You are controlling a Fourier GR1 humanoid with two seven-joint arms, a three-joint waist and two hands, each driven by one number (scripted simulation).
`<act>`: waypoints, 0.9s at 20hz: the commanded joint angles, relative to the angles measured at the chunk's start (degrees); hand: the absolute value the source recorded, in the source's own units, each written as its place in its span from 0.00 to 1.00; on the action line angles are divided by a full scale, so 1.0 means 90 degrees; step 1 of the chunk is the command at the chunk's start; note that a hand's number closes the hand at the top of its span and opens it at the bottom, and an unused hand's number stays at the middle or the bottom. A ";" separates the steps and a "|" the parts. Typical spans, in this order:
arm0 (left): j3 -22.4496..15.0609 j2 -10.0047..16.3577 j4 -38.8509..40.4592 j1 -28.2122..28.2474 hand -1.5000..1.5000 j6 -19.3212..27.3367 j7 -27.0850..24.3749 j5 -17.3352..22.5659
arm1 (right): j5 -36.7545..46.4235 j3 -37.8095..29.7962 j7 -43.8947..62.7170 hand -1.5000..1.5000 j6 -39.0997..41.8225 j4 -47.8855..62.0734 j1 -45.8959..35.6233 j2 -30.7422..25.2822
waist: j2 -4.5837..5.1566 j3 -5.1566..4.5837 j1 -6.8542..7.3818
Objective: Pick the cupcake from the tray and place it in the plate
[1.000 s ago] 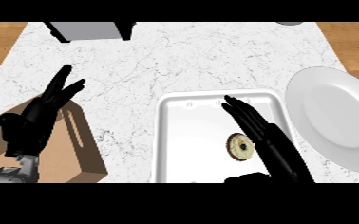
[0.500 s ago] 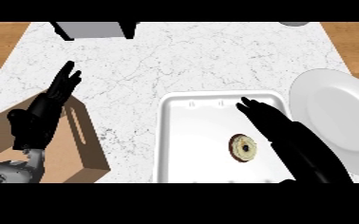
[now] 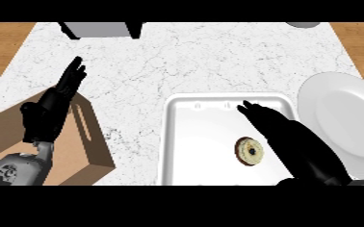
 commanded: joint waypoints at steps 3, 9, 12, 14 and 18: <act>-0.0009 -0.0370 0.0566 -0.0213 0.50 -0.0088 -0.0247 0.0053 | 0.0143 0.0033 -0.0180 0.00 0.0399 0.0856 -0.0084 0.0239 | 0.0110 -0.0154 0.0000; -0.0057 -0.0456 0.0773 -0.0485 0.50 -0.0005 -0.0211 0.0015 | 0.0767 0.0502 -0.0278 0.00 0.0536 0.1376 -0.0016 0.0619 | 0.0105 -0.0152 -0.0018; -0.0155 -0.0655 0.0830 -0.0227 0.50 0.0192 -0.0435 -0.0076 | 0.0862 0.0393 -0.0418 0.00 0.0510 0.1563 0.0040 0.0728 | 0.0102 -0.0154 -0.0015; -0.0136 -0.0509 0.0602 -0.0439 0.50 0.0088 -0.0109 0.0014 | 0.1115 0.0542 -0.0415 0.00 0.0401 0.1953 0.0018 0.1063 | 0.0097 -0.0151 0.0010; -0.0122 -0.0411 0.0494 -0.0052 0.50 -0.0031 -0.0333 0.0015 | 0.1084 0.0332 -0.0179 0.00 0.0679 0.1635 0.0116 0.1078 | 0.0077 -0.0155 -0.0012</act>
